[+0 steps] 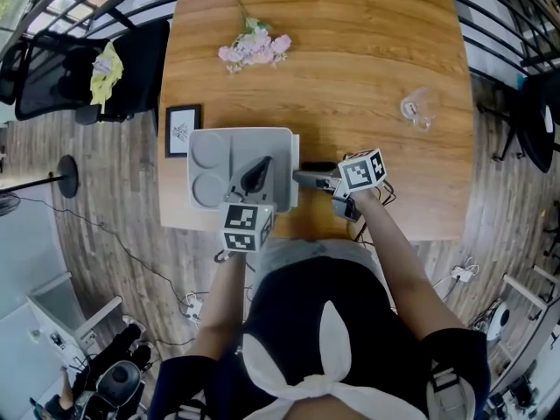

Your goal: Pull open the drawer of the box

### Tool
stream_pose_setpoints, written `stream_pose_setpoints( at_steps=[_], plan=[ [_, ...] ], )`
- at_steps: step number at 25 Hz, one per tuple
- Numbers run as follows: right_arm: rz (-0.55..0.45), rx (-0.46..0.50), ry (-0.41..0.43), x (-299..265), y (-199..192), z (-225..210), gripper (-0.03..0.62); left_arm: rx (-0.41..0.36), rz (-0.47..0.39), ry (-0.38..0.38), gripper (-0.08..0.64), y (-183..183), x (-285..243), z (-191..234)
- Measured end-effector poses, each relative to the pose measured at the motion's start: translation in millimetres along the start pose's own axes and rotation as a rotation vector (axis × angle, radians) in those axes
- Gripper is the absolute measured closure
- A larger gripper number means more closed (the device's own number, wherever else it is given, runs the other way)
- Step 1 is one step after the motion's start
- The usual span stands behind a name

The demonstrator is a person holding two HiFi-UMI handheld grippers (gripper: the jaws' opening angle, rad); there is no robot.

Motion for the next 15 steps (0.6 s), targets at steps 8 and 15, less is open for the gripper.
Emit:
stream_pose_setpoints(
  at_steps=[8,15],
  plan=[
    [0.029,-0.046,0.124,-4.0,-1.0,-4.4,0.383,-0.005,0.047,-0.021,0.543,-8.8,-7.4,0.5],
    [0.031,-0.085,0.14,-5.3,-1.2,-2.8,0.416,-0.044,0.07,-0.025,0.543,-13.2,-12.0,3.0]
  ],
)
Point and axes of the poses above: the fingertips, and each gripper's own axes: x backward along the fingers, z to its left, y out of its top, the point moved 5 cm from there along x, backward along the fingers, and after that the axes turned 9 degrees about -y, right-handed, at the moved point
